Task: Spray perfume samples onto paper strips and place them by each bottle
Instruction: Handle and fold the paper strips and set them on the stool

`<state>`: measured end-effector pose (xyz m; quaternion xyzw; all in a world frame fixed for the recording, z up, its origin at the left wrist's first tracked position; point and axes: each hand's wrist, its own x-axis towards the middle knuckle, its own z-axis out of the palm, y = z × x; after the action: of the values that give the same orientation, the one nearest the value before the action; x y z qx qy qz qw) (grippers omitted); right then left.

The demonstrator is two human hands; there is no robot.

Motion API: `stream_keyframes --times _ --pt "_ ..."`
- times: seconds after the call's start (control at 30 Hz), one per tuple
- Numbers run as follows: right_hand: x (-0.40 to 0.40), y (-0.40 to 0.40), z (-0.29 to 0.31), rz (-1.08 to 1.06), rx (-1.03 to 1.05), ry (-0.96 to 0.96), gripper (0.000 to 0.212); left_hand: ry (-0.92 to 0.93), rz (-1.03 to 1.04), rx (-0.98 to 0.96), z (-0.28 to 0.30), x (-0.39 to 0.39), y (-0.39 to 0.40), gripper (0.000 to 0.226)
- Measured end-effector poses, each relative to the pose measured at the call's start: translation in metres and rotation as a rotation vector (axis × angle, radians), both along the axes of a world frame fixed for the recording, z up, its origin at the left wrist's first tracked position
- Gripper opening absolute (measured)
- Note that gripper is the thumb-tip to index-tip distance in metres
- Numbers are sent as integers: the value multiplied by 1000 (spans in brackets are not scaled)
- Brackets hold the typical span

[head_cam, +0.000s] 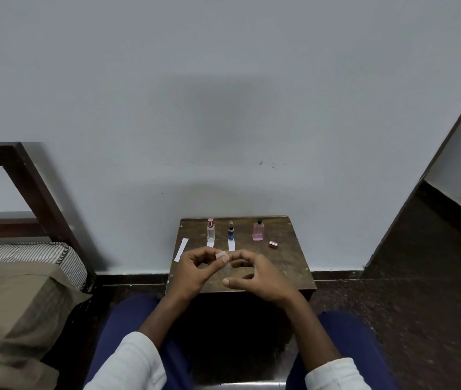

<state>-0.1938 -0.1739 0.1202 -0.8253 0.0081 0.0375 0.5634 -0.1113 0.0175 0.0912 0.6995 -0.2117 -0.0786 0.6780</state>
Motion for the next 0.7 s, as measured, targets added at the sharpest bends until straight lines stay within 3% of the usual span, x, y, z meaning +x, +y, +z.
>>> stream_keyframes --times 0.13,0.53,0.7 --pt "4 3 -4 -21 66 50 17 107 64 -50 3 1 -1 18" --pt "-2 -22 -7 -43 355 80 12 181 61 -70 2 2 2 12" --pt "-2 -29 -11 -103 356 113 15 223 4 -83 0 3 5 16"
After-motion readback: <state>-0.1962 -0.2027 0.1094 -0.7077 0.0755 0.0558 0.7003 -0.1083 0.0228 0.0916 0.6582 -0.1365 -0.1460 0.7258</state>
